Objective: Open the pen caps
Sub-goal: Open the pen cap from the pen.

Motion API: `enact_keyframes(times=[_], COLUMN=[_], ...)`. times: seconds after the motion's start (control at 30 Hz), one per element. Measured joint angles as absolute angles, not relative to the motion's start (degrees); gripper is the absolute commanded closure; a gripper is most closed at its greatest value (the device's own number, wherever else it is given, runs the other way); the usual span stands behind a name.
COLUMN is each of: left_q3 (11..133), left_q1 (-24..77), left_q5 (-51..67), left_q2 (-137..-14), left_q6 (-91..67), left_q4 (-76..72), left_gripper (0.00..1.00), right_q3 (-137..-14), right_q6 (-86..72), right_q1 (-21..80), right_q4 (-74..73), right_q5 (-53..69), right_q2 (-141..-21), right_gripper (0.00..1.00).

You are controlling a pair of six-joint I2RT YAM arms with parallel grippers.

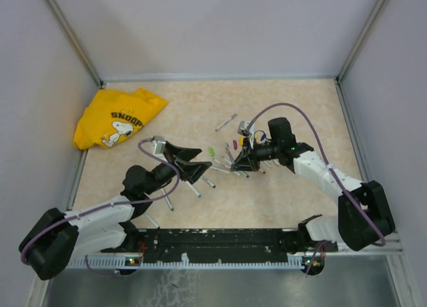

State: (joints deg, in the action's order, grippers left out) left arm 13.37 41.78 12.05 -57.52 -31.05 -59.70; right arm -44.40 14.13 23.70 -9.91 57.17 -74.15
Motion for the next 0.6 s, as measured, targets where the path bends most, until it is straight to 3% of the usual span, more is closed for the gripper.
enact_keyframes(times=[0.33, 0.6], left_q3=[13.9, 16.5], left_q1=[39.7, 39.5], left_q5=[19.7, 20.9], left_q2=[-64.3, -72.7], left_q6=[-36.4, -40.1], left_q4=[-66.6, -73.3], left_gripper=[0.02, 0.12], right_q3=[-45.2, -45.2], right_q6=[14.8, 15.0], right_q1=[23.7, 23.6], right_q4=[-11.0, -11.0], right_q5=[58.6, 59.7], right_q2=[-74.8, -75.2], right_gripper=[1.0, 1.0])
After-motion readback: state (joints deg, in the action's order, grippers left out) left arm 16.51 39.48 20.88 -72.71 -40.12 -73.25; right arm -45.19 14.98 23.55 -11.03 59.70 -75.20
